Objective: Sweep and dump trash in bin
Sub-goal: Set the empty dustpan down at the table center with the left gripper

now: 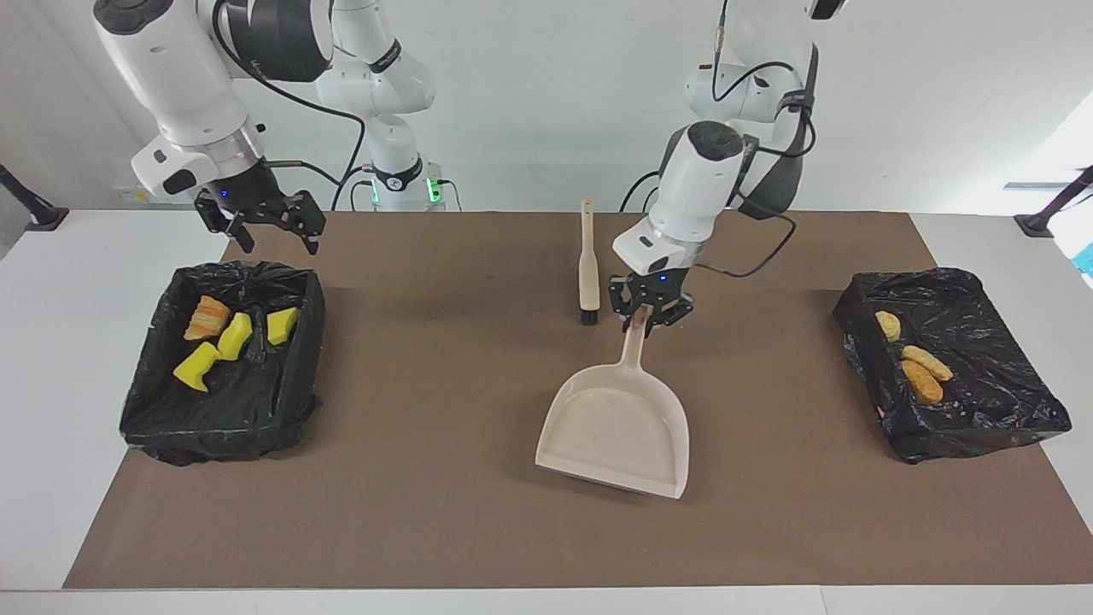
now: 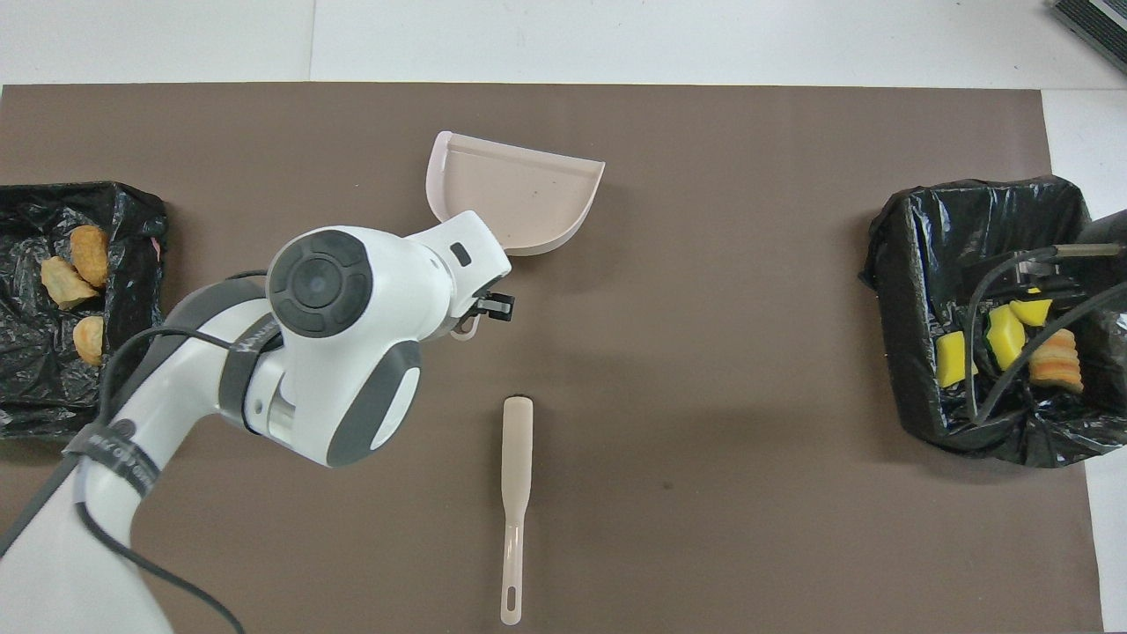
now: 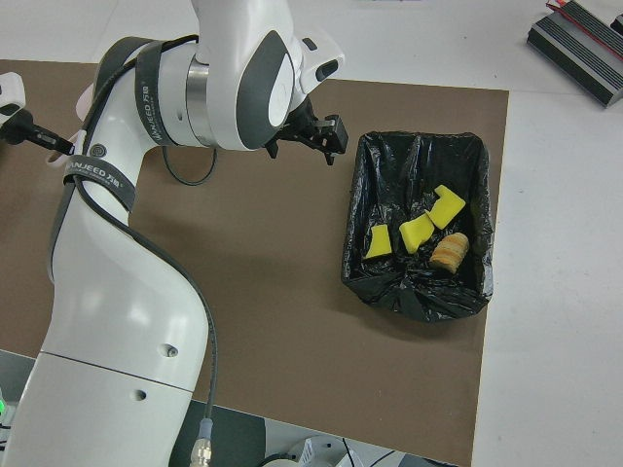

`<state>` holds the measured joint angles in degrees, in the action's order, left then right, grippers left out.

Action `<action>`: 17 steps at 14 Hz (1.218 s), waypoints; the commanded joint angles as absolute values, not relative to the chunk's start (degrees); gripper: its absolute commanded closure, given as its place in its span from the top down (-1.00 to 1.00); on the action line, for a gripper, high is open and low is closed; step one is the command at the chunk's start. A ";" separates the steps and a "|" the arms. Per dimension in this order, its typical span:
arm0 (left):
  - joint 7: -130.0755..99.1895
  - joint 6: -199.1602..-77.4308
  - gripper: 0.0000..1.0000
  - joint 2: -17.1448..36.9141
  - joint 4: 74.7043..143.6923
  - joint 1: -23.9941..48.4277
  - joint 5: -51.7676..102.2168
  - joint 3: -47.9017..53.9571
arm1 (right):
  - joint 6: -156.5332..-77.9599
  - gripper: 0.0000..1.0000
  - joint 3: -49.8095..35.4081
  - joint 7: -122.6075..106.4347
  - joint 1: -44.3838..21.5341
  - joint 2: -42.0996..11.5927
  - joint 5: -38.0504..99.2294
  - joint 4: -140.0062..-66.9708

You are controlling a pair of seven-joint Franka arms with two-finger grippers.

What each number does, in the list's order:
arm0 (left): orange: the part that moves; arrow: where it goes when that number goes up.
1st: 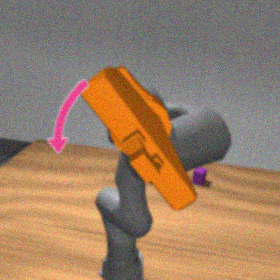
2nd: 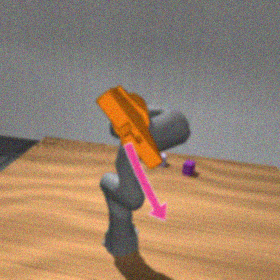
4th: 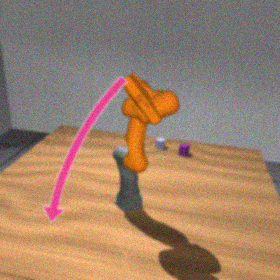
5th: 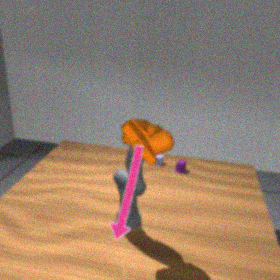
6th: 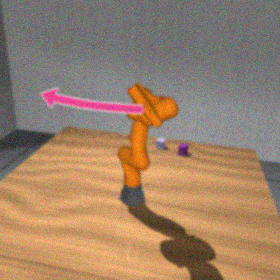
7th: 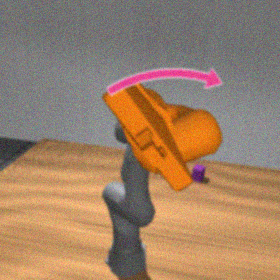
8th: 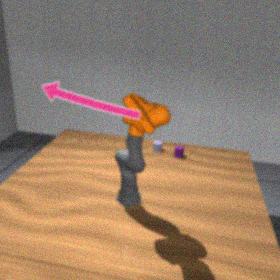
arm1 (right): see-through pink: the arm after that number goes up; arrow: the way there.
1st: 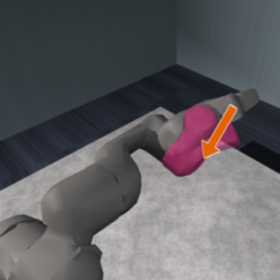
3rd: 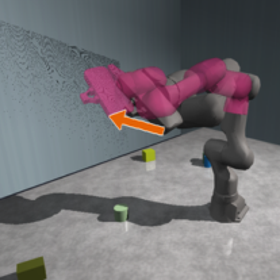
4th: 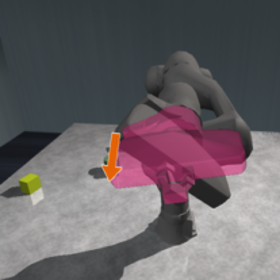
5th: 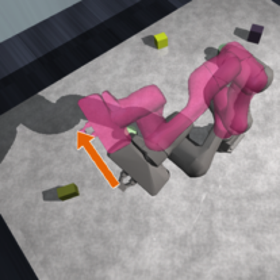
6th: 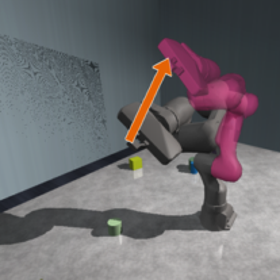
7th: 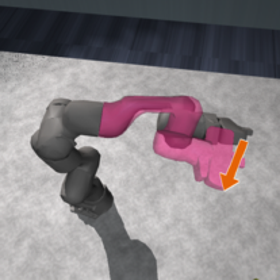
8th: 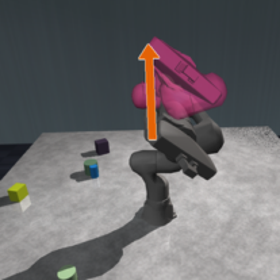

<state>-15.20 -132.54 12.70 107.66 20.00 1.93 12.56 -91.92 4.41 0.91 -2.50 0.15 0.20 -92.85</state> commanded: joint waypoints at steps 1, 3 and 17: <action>-18.62 -133.85 -1.00 14.76 105.91 22.67 0.44 11.25 | -90.62 1.00 4.49 1.14 -2.90 0.26 2.11 -92.28; -22.04 -134.56 -1.00 15.12 107.13 23.11 0.44 11.34 | -90.88 1.00 4.31 1.94 -3.25 0.35 2.11 -92.46; -37.53 -137.12 1.00 12.58 112.59 25.49 0.53 10.99 | -90.88 1.00 4.31 2.02 -2.99 0.35 1.93 -92.46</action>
<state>-36.19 -137.30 15.20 112.00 25.30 1.34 12.12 -91.55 4.37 1.22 -3.38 0.16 0.99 -92.46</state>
